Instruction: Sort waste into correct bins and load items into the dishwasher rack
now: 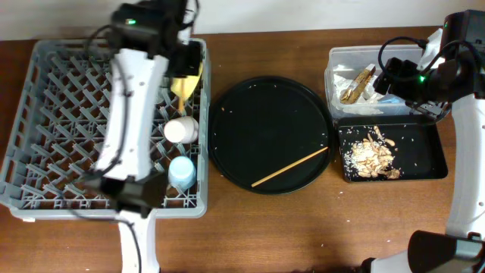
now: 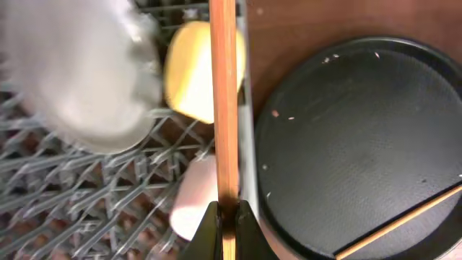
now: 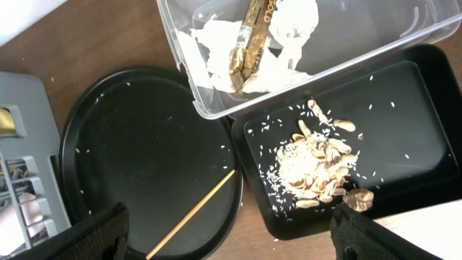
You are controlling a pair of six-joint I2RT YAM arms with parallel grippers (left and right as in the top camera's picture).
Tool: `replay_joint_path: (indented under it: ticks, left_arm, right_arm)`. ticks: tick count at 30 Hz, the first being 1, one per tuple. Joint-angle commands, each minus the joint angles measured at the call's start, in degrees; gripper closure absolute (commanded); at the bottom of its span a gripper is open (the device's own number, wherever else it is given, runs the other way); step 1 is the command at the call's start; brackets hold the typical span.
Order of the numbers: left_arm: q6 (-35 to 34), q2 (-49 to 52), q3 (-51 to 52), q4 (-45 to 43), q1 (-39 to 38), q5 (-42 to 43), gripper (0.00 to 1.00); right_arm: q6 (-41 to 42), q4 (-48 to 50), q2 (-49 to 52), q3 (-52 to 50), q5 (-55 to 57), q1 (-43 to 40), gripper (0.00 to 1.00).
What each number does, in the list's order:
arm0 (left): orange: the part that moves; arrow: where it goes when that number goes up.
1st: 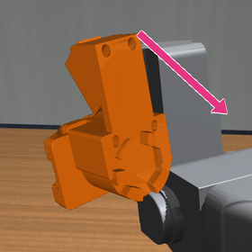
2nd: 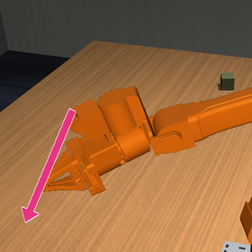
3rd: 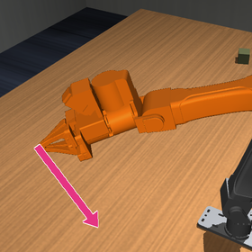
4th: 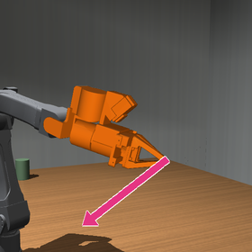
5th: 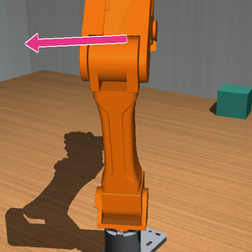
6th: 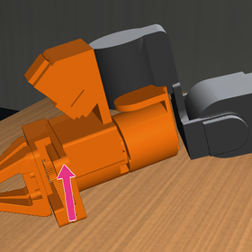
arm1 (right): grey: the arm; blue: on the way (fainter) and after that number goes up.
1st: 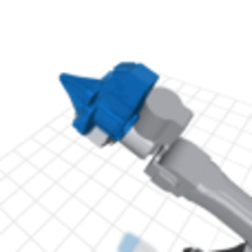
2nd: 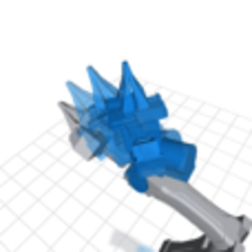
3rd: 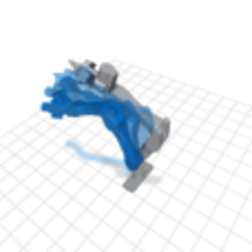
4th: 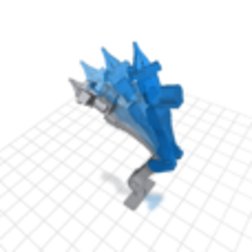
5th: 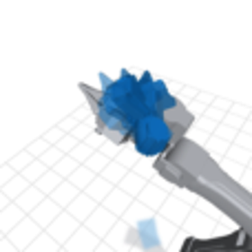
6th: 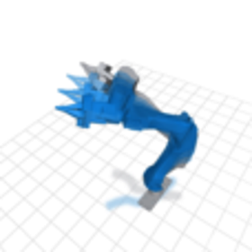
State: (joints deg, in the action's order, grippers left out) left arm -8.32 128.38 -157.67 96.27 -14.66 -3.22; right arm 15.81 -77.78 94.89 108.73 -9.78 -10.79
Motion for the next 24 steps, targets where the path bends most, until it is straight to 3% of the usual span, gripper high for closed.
replay_joint_path:
  ticks: [1, 4, 7, 9, 11, 12, 13, 15, 18, 20, 24]
  left_arm:
    - [1.11, -13.18, 15.5, 0.46, 5.99, -0.98, 0.99]
    - [1.2, -17.7, 37.64, -1.99, 8.81, -8.83, 0.99]
    - [9.18, -17.7, 53.29, -16.52, 8.83, -8.61, 1.0]
    - [9.92, -17.68, 58.75, -23.39, 8.83, -8.66, 1.0]
    - [9.9, -17.68, 59.91, -24.94, 8.83, -9.68, 0.85]
    - [9.94, -17.68, 59.98, -26.01, 8.83, -11.72, 0.62]
    - [10.14, -17.68, 59.98, -26.88, 8.83, -11.82, 0.55]
    - [10.21, -17.73, 59.36, -28.2, 8.66, -11.52, 0.53]
    - [16.94, -17.73, 53.44, -28.3, 5.33, -3.58, 0.53]
    - [22.6, -17.73, 50.21, -31.06, -0.68, 2.27, 0.53]
    - [28.26, -15.19, 50.03, -39.17, -16.85, 2.38, 0.45]
  right_arm:
    - [-0.59, 0.63, 0.11, -0.2, -0.09, -0.07, 0.1]
    - [-0.61, 0.83, 0.11, -0.2, -0.09, -0.07, 0.1]
    - [-0.92, 1.01, 0.11, -0.2, -0.09, -0.07, 0.1]
    - [-2.01, 0.79, 0.11, -0.2, -0.09, -0.07, 0.1]
    - [-2.1, 0.52, 0.11, -0.2, -0.09, -0.07, 0.1]
    - [-2.08, 0.42, 0.11, -0.2, -0.09, -0.07, 0.1]
    - [-2.1, 0.42, 0.11, -0.2, -0.09, -0.07, 0.1]
    - [-2.08, 0.39, 0.11, -0.2, -0.09, -0.07, 0.1]
    - [-2.08, 0.39, 0.11, -0.2, -0.11, -0.07, 0.1]
    - [-2.05, 0.39, 0.11, -0.2, -0.11, -0.07, 0.1]
    - [-2.05, 0.37, 0.11, -0.2, -0.11, -0.07, 0.1]
